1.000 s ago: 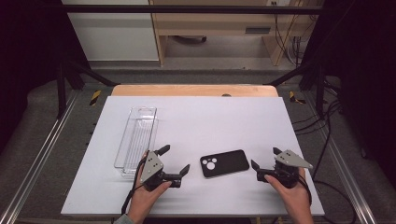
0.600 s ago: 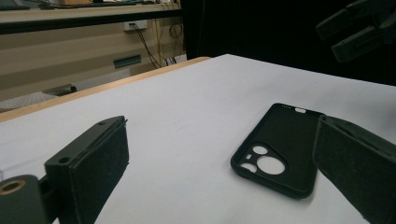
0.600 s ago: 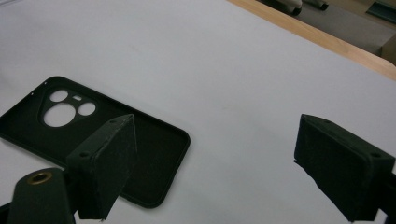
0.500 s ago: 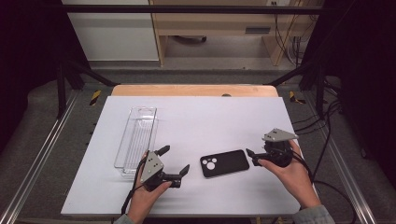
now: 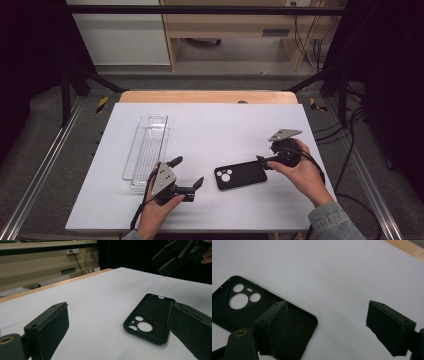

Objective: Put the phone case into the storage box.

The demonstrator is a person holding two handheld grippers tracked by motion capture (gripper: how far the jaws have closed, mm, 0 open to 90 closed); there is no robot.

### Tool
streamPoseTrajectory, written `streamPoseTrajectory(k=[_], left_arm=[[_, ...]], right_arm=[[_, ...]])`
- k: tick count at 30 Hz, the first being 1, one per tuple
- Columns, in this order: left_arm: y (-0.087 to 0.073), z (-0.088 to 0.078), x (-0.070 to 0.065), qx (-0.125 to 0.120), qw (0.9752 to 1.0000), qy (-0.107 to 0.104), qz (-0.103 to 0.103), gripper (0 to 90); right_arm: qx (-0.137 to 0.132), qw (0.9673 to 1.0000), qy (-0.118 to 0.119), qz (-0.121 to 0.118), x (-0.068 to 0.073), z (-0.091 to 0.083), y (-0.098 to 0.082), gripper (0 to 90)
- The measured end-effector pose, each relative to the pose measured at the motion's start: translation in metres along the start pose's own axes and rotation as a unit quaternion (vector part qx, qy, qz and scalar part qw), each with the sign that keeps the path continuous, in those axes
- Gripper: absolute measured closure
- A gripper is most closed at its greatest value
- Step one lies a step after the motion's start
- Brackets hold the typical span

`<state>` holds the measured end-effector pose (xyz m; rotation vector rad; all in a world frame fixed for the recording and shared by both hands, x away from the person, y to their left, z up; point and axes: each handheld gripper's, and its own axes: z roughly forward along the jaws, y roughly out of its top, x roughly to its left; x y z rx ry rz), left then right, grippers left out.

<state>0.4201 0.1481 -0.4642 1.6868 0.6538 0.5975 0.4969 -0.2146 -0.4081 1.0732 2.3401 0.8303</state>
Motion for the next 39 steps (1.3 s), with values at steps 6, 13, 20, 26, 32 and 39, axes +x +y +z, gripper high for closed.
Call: streamPoseTrajectory(k=[6,13,20,26,32,39], left_arm=[[0.0,0.0,0.0,0.001,1.0,0.0,-0.001,3.1],[-0.001,0.0,0.0,0.003,1.0,0.0,-0.001,3.2],[-0.001,0.001,-0.001,0.004,1.0,0.001,-0.001,3.1],[-0.001,0.001,-0.001,0.005,1.0,0.0,-0.001,3.2],[-0.001,0.001,-0.002,0.005,1.0,0.0,0.0,3.2],[-0.002,0.002,-0.002,0.007,1.0,-0.001,0.0,3.2]], right_arm=[[0.022,0.9996,0.015,-0.005,0.005,0.012,0.001,22.5],[0.039,0.9991,0.017,-0.009,0.007,0.018,-0.001,26.3],[0.052,0.9985,0.02,-0.001,0.005,0.023,-0.002,31.8],[0.067,0.9974,0.028,0.003,0.004,0.028,-0.002,37.8],[0.079,0.9962,0.033,0.011,0.002,0.033,-0.002,47.2],[0.091,0.9947,0.04,0.026,0.0,0.037,-0.002,56.6]])
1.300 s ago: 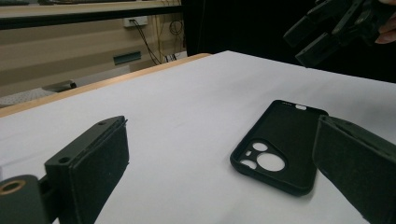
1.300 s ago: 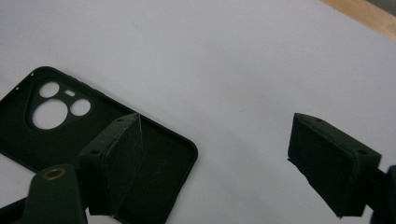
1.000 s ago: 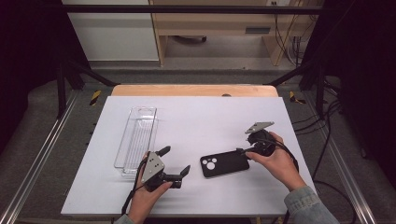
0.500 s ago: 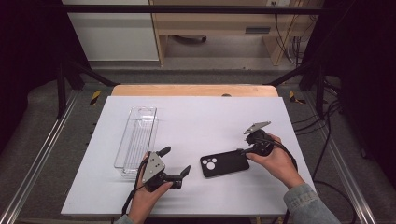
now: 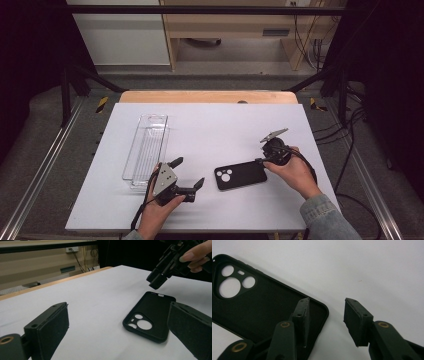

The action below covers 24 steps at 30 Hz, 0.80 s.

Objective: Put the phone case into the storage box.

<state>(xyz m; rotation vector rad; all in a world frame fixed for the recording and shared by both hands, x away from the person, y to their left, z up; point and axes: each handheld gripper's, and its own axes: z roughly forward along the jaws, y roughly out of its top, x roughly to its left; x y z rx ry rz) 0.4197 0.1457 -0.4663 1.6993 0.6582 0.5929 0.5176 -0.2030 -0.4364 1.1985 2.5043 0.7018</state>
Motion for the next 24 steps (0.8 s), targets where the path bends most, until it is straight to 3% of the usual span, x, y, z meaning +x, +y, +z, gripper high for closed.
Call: streamPoseTrajectory(k=[7,24], left_arm=[[0.0,0.001,-0.001,0.001,1.0,-0.001,0.001,3.2],[-0.002,0.002,-0.001,0.005,1.0,-0.002,0.002,3.3]], right_arm=[[0.007,0.9999,0.005,-0.008,-0.001,0.007,0.002,61.6],[0.05,0.9972,0.031,-0.046,-0.003,0.023,0.005,72.2]])
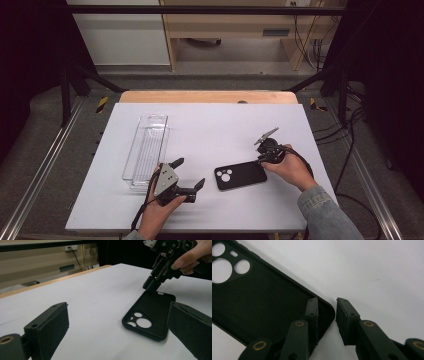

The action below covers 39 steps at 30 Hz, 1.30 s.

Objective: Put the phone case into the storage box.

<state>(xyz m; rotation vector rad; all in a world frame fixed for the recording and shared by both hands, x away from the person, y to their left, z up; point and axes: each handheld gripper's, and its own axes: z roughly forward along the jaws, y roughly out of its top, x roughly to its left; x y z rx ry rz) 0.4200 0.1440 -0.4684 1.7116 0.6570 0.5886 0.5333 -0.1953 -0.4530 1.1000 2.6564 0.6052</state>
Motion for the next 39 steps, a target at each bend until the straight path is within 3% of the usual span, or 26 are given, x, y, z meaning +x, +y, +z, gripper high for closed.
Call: streamPoseTrajectory(k=[9,14,28,39], left_arm=[[-0.0005,0.0008,-0.0007,0.001,1.0,-0.001,0.001,3.3],[-0.0005,0.0008,-0.0005,0.001,1.0,-0.001,0.001,3.3],[-0.0004,0.0016,-0.0019,0.002,1.0,-0.001,0.004,3.4],[0.0006,0.0012,-0.0026,0.0,1.0,0.0,0.007,3.5]], right_arm=[[0.006,1.0,0.007,-0.002,-0.002,0.0004,-0.0009,75.9],[0.016,0.9995,-0.003,-0.025,-0.0015,0.0002,0.0009,78.5],[0.038,0.9987,-0.012,-0.033,0.0006,0.0005,0.0054,81.3],[0.037,0.9983,-0.02,-0.04,0.0034,-0.0004,0.0048,84.0]])
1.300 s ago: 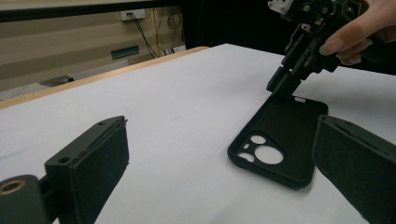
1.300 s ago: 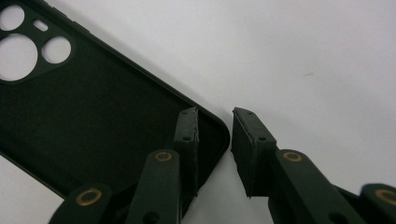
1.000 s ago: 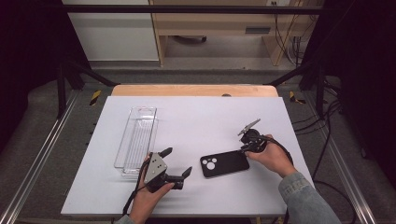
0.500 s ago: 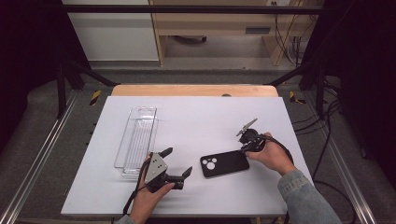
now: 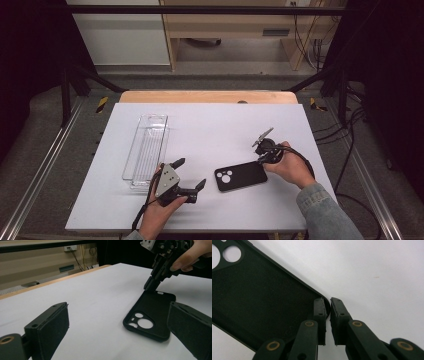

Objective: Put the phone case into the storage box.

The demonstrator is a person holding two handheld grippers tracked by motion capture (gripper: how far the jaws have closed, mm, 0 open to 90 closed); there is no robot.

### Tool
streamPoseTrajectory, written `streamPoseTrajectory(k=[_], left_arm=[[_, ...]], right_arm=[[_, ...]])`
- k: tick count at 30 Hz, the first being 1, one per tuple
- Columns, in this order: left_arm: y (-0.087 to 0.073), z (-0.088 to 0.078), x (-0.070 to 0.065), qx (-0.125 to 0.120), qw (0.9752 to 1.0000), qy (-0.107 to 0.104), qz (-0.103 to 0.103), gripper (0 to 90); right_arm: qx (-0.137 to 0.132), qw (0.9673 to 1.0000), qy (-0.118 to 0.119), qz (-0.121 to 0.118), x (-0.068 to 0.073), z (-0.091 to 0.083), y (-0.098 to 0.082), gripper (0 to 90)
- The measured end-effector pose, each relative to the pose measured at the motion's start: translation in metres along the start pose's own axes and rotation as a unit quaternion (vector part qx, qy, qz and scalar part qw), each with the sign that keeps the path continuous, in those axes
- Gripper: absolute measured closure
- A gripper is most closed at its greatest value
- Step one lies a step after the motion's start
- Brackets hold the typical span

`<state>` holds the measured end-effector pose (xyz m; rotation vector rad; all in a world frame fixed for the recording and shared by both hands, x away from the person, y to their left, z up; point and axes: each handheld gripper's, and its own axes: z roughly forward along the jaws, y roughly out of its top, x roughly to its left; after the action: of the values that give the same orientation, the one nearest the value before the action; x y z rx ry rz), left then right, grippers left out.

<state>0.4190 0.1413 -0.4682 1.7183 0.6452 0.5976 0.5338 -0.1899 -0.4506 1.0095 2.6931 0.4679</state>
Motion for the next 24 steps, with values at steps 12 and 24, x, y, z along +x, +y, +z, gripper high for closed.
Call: streamPoseTrajectory(k=[12,24], left_arm=[[-0.0005,0.0008,-0.0009,0.002,1.0,-0.001,0.0,3.5],[-0.0005,0.0007,-0.0005,0.001,1.0,-0.001,0.0,3.5]], right_arm=[[-0.013,0.9999,0.007,0.008,-0.0025,-0.005,-0.0045,89.4],[-0.006,0.9997,0.018,0.012,-0.0032,-0.0043,-0.0069,84.9]])
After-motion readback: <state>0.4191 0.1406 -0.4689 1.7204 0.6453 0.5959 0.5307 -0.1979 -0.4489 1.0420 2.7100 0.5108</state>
